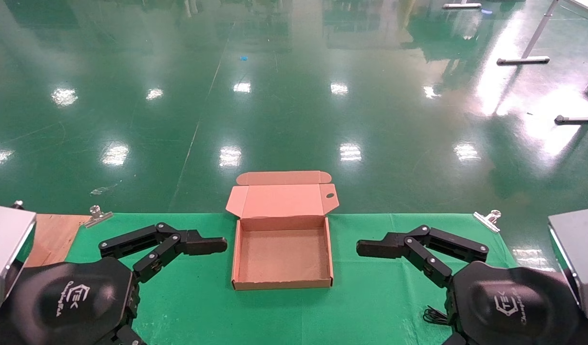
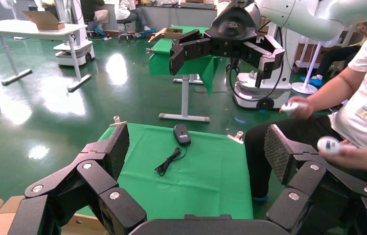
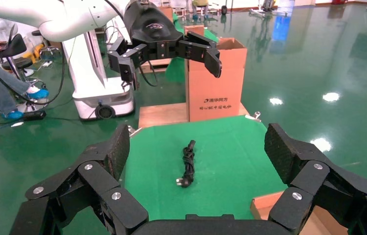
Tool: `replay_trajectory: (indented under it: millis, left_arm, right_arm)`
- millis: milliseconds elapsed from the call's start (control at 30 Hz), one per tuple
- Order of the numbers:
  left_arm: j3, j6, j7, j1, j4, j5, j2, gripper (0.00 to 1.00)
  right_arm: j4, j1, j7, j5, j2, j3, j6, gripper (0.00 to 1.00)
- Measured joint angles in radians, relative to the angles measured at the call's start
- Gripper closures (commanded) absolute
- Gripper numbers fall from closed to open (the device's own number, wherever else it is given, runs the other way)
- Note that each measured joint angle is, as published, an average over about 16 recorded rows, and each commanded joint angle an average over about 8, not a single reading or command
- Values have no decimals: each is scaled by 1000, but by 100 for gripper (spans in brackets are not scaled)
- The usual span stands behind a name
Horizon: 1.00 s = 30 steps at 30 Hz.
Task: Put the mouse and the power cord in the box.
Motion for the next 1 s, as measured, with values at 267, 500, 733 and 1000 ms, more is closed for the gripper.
replay_trajectory:
  millis: [267,500,733,1000]
  left_arm:
    - [0,0,0,0,0,0,0,0]
    - [0,0,0,0,0,0,0,0]
    - [0,0,-1,0,-1,0,0,0]
    - [16,21,12,-12,5,39,-9,0]
  right_arm:
    - [0,0,0,0,0,0,0,0]
    - [0,0,0,0,0,0,0,0]
    - [1,0,-1,-1,-1,0,0,0]
    - [13,22,-3,-68,-9,-32,-6,0]
